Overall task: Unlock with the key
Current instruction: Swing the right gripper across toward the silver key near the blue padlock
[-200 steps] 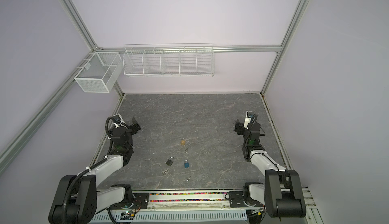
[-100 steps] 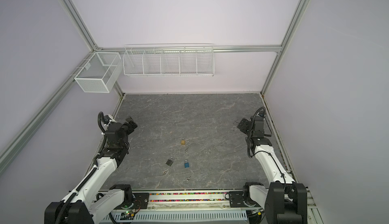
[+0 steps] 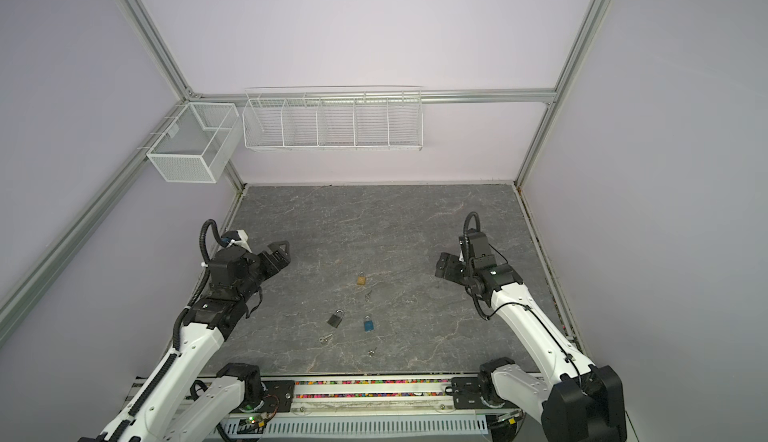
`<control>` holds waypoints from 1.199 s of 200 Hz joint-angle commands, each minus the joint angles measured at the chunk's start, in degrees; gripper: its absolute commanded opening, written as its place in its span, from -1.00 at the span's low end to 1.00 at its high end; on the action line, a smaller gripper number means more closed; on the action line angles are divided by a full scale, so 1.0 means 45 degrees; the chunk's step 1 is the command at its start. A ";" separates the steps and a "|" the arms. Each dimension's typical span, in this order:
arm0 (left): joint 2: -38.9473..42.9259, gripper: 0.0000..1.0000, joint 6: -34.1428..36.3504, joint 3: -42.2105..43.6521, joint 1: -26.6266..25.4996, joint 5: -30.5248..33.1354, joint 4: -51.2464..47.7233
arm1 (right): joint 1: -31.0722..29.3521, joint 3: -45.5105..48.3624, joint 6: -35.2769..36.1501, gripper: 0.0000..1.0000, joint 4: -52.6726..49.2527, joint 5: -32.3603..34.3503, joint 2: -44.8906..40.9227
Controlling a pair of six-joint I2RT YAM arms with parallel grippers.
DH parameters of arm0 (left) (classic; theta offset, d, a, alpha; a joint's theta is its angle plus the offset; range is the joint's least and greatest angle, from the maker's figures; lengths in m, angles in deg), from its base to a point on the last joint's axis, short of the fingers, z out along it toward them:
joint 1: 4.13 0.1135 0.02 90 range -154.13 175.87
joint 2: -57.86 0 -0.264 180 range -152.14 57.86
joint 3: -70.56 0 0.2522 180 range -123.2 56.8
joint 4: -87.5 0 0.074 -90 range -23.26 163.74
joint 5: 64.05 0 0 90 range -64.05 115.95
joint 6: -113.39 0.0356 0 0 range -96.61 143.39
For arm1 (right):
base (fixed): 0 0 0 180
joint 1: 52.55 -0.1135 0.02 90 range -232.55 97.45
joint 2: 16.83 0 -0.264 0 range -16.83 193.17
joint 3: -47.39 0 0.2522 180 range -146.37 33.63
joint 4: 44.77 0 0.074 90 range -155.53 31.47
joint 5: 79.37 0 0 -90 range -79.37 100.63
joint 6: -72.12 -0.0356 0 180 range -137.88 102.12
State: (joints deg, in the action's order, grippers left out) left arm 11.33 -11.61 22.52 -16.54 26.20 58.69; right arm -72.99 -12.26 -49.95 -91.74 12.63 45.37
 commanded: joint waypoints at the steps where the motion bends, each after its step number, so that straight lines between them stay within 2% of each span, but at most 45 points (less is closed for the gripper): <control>1: 0.0535 0.98 -0.0669 -0.0226 -0.0729 -0.1017 -0.1667 | -0.1381 -0.0135 -0.0570 0.78 -0.1757 0.0044 -0.0506; 26: 0.1129 0.99 -0.1063 -0.0036 -0.1548 -0.1411 -0.2362 | -0.3215 -0.0028 -0.1162 0.84 -0.2317 0.0210 -0.0586; 59: 0.1669 0.99 -0.1848 0.0319 -0.2734 -0.1082 -0.2826 | -0.5841 -0.0249 -0.1782 1.00 -0.2238 0.0156 0.0346; 105: 0.2174 0.96 -0.3006 0.0597 -0.4698 -0.0032 -0.3094 | -0.8842 -0.0662 -0.2706 0.78 -0.0277 -0.0440 0.2650; 117: 0.2179 0.96 -0.3174 0.0548 -0.5074 0.0184 -0.3338 | -0.9290 -0.0731 -0.2973 0.70 0.0165 -0.0553 0.3225; 138: 0.2212 0.95 -0.3379 0.0527 -0.5348 0.0292 -0.3646 | -1.0007 -0.0875 -0.3574 0.45 0.0699 -0.0714 0.4091; 179: 0.2629 0.95 -0.3305 0.0411 -0.5352 0.0678 -0.4676 | -1.1199 -0.1306 -0.4362 0.27 0.1136 -0.0640 0.5275; 206: 0.2796 0.95 -0.3295 0.0431 -0.5364 0.0803 -0.5032 | -1.1515 -0.1364 -0.4757 0.12 0.1489 -0.0748 0.5806; 222: 0.2801 0.95 -0.3231 0.0431 -0.5353 0.0763 -0.5076 | -1.1560 -0.1366 -0.4826 -0.04 0.1586 -0.0670 0.5906; 240: 0.2781 0.96 -0.3206 0.0470 -0.5352 0.0816 -0.5074 | -1.1550 -0.1417 -0.4797 -0.07 0.1396 -0.0599 0.6123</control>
State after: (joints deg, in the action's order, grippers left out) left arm 23.46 -25.84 24.88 -40.43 28.51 38.15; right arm -124.71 -17.68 -69.34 -85.42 9.65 71.73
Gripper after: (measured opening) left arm 0.978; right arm 0.472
